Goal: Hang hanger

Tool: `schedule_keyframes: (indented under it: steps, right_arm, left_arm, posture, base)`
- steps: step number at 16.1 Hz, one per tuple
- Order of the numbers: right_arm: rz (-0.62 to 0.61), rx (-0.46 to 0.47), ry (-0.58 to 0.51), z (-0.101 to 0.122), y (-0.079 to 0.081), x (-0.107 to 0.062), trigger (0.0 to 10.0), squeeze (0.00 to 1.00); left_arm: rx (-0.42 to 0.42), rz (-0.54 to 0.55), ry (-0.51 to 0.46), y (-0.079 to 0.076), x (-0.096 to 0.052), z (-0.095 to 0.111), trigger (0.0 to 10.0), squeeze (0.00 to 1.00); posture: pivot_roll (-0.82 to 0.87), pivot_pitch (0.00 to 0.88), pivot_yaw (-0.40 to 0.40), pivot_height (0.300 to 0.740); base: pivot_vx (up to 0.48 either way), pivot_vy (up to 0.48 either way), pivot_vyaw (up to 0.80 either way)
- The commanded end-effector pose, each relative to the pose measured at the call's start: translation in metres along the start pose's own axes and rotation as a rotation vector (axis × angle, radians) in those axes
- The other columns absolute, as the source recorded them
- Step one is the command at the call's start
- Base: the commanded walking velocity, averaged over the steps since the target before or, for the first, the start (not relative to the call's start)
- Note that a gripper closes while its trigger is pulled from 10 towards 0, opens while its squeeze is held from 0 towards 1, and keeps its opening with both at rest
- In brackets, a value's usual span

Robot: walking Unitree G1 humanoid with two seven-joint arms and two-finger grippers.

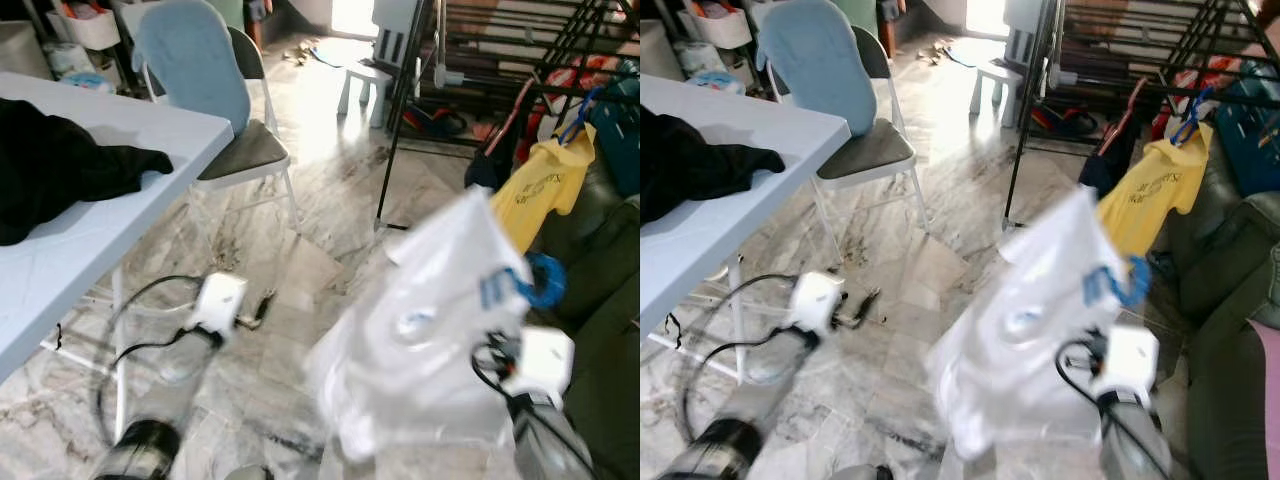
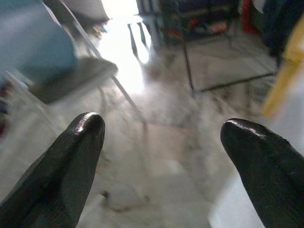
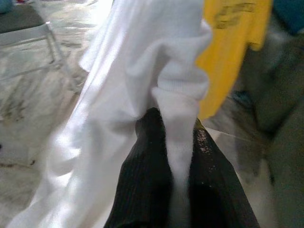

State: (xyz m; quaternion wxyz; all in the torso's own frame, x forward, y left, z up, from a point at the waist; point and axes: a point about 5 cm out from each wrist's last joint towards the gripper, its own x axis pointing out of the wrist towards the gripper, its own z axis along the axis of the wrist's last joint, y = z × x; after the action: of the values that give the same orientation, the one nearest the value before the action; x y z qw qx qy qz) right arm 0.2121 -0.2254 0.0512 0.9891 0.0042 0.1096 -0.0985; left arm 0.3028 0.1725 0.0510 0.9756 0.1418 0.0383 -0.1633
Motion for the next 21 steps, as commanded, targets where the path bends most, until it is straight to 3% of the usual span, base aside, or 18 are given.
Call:
schedule_keyframes:
  steps: [1,4,6,9,11,21]
  right_arm:
    - [-0.058,-0.017,-0.072,0.020,-0.009,0.000,10.0,0.00]
    - [-0.071,-0.013,-0.054,0.022,-0.006,-0.017,10.0,0.00]
    - [-0.023,-0.015,-0.032,0.023,-0.001,-0.027,10.0,0.00]
    - [-0.004,-0.004,-0.019,0.021,0.003,-0.028,10.0,0.00]
    - [0.032,-0.021,-0.025,0.028,0.010,-0.028,10.0,0.00]
    - [-0.018,0.002,-0.006,0.023,0.010,-0.033,10.0,0.00]
  left_arm:
    - [0.019,0.020,-0.069,0.006,0.004,0.016,10.0,0.00]
    - [0.017,0.030,-0.016,0.014,-0.008,0.002,10.0,0.00]
    - [0.016,0.001,-0.053,0.008,-0.009,0.011,10.0,0.00]
    - [0.007,-0.004,-0.092,0.005,-0.004,0.022,10.0,0.00]
    - [-0.007,-0.025,-0.119,0.000,0.008,0.035,10.0,0.00]
    - [-0.075,-0.101,-0.058,-0.017,0.021,0.032,10.0,0.00]
  posture:
    - [0.07,0.000,-0.028,0.740]
    - [0.02,0.000,-0.012,0.740]
    - [0.03,0.000,-0.010,0.740]
    - [0.02,0.000,-0.003,0.740]
    - [-0.01,0.000,0.005,0.740]
    - [-0.07,0.000,0.057,0.740]
  base:
    - [0.000,0.000,0.00]
    - [0.000,0.000,0.00]
    - [0.000,0.000,0.00]
    - [0.000,0.000,0.00]
    - [0.000,0.000,0.00]
    - [0.000,0.000,0.00]
